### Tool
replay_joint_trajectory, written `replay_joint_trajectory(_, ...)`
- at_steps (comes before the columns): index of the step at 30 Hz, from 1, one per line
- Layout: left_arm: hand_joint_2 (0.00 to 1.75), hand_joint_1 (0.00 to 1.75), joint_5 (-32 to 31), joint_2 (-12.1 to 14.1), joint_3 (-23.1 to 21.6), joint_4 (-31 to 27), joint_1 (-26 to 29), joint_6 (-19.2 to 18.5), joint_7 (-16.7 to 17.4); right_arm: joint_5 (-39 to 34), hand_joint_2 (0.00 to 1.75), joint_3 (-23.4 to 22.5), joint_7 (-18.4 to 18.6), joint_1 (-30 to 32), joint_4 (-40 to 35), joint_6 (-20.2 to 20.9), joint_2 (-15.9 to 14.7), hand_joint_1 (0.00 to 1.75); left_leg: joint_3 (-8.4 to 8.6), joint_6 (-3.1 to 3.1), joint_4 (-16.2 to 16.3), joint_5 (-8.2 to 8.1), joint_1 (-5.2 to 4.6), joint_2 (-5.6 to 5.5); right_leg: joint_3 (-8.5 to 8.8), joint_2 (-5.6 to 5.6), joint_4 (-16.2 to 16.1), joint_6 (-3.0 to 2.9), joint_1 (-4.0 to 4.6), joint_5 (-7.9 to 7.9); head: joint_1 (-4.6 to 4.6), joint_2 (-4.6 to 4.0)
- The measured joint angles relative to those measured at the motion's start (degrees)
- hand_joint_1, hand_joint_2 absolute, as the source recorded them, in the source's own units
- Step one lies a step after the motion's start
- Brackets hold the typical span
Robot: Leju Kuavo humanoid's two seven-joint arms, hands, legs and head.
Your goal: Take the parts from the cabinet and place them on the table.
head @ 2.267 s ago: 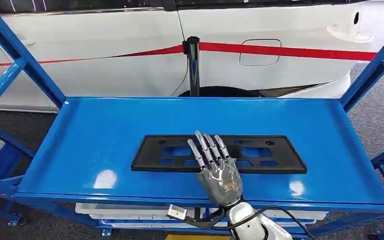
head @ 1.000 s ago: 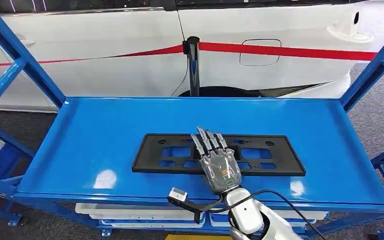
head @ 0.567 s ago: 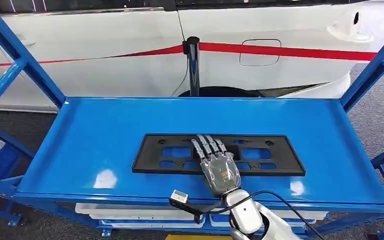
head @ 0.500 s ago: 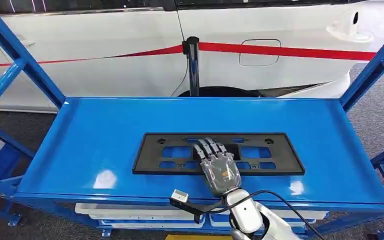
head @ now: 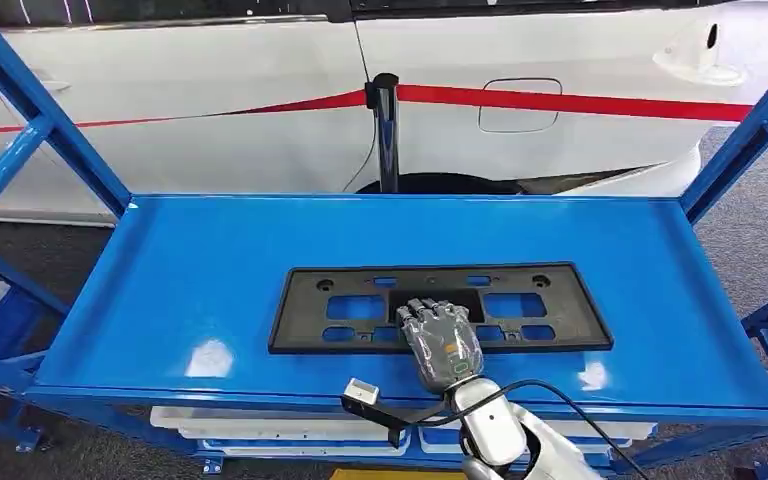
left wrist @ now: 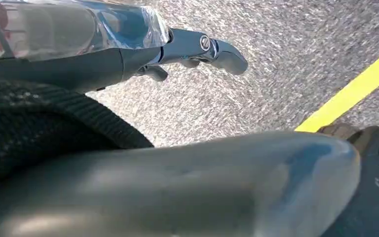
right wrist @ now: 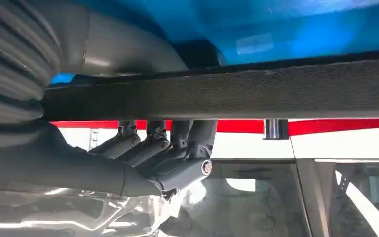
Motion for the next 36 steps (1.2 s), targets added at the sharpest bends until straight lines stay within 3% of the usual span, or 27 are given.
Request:
replay_joint_trajectory(5, 0.00, 0.00, -0.2, 0.0, 0.3, 0.0, 0.0, 0.0, 0.0, 0.7, 1.75, 0.0, 0.2, 0.0, 0.0, -0.4, -0.2, 1.75, 0.00, 0.00, 0.0, 0.00, 0.00, 0.00, 0.00, 0.00, 0.0, 0.00, 0.00, 0.00, 0.00, 0.00)
replay_joint_trajectory(8, 0.00, 0.00, 0.0, -0.1, 0.7, 0.0, 0.1, 2.0, -1.0, -3.0, 1.75, -0.2, -0.8, 0.0, -0.5, -4.2, -0.4, 1.75, 0.01, -0.01, 0.0, 0.00, 0.00, 0.00, 0.00, 0.00, 0.0, 0.00, 0.00, 0.00, 0.00, 0.00)
replay_joint_trajectory(11, 0.00, 0.00, 1.1, -0.4, 1.5, 0.0, 0.8, 6.2, -6.2, -15.8, 1.75, -2.5, -3.9, -0.2, -5.3, -10.0, -1.0, 1.75, 0.09, -0.01, 0.1, 0.00, 0.00, 0.08, 0.00, 0.13, 0.0, 0.00, 0.00, 0.02, 0.00, 0.00)
replay_joint_trajectory(14, 0.00, 0.00, 2.9, -0.8, 2.9, 0.0, 1.8, 10.3, -14.8, -29.6, 1.75, -5.7, -8.2, -0.5, -12.5, -16.5, -2.1, 1.75, 0.23, 0.02, 0.1, -0.04, 0.01, 0.11, 0.14, 0.21, 0.0, 0.00, 0.04, 0.01, 0.00, 0.00)
replay_joint_trajectory(19, 0.00, 0.00, 5.9, -1.0, 6.1, 0.0, 2.0, 3.3, -20.0, -45.8, 1.75, -11.3, -11.9, -1.4, -26.2, -21.7, -3.6, 1.75, 0.17, 0.03, 0.1, -0.06, 0.00, 0.11, 0.11, 0.21, -0.1, -0.02, 0.02, 0.09, 0.00, 0.00)
replay_joint_trajectory(28, 0.00, 0.00, 5.8, -1.0, 8.6, 0.0, 2.3, 2.4, -20.9, -49.1, 1.75, -16.9, -12.4, -5.2, -42.2, -23.7, -4.9, 1.75, 0.07, 0.01, 0.2, -0.02, 0.06, 0.10, -0.01, 0.22, -0.1, 0.00, 0.08, 0.18, 0.00, 0.00)
replay_joint_trajectory(29, 1.75, 0.00, 5.8, -1.0, 8.7, 0.0, 2.3, 2.3, -20.9, -49.1, 1.75, -17.0, -12.4, -5.2, -43.0, -23.7, -5.0, 1.75, 0.05, 0.01, 0.2, -0.02, 0.06, 0.09, -0.02, 0.23, -0.1, 0.00, 0.08, 0.17, 0.00, 0.00)
replay_joint_trajectory(36, 1.75, 0.00, 5.6, -1.0, 10.0, 0.0, 1.8, 0.9, -20.3, -54.7, 1.75, -18.3, -15.4, -6.0, -47.3, -25.3, -5.3, 1.75, -0.02, 0.01, 0.2, -0.02, 0.06, 0.10, -0.06, 0.22, -0.1, 0.00, 0.07, 0.17, 0.00, 0.00)
